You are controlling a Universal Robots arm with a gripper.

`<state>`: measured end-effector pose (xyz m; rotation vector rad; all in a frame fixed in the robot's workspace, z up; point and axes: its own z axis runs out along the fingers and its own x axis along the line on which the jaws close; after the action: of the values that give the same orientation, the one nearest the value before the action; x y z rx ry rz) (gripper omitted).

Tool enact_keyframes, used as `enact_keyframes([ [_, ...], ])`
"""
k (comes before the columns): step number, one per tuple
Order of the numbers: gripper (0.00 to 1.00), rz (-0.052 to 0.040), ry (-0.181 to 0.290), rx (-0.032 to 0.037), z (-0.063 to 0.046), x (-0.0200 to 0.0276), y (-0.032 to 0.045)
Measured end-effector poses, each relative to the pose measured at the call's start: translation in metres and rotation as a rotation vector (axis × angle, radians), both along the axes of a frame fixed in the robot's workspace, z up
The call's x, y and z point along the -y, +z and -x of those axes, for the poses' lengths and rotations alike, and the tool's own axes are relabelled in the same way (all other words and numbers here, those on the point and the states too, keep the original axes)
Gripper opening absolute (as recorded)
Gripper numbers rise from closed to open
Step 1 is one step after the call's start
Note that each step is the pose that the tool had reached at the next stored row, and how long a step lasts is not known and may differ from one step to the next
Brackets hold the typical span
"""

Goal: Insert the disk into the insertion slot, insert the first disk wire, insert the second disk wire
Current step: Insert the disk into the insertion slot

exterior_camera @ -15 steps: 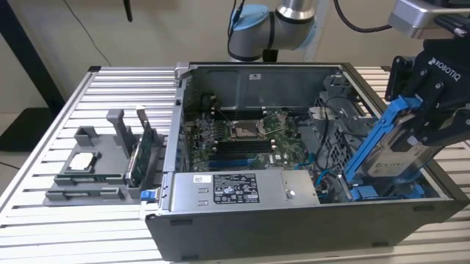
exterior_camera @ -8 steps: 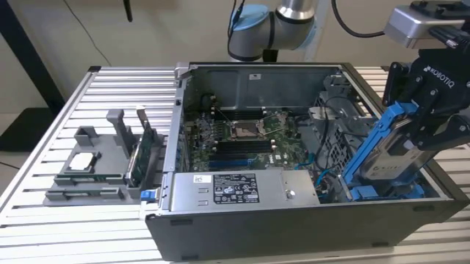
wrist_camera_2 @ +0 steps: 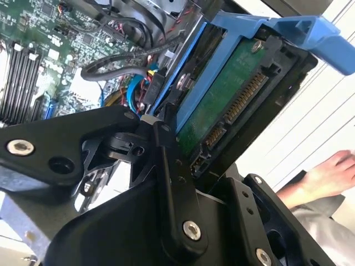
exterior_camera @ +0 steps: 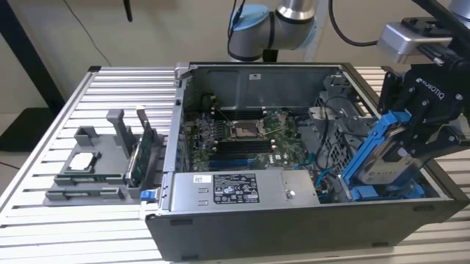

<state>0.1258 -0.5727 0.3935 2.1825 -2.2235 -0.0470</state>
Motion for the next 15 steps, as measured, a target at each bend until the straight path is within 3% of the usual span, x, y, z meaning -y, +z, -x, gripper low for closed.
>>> enact_keyframes([
  [6,0.33,-0.0001,0.000,0.0000,0.000,0.0000,-0.0103],
  [15,0.33,0.0000,0.000,0.0000,0.000,0.0000,-0.0119],
])
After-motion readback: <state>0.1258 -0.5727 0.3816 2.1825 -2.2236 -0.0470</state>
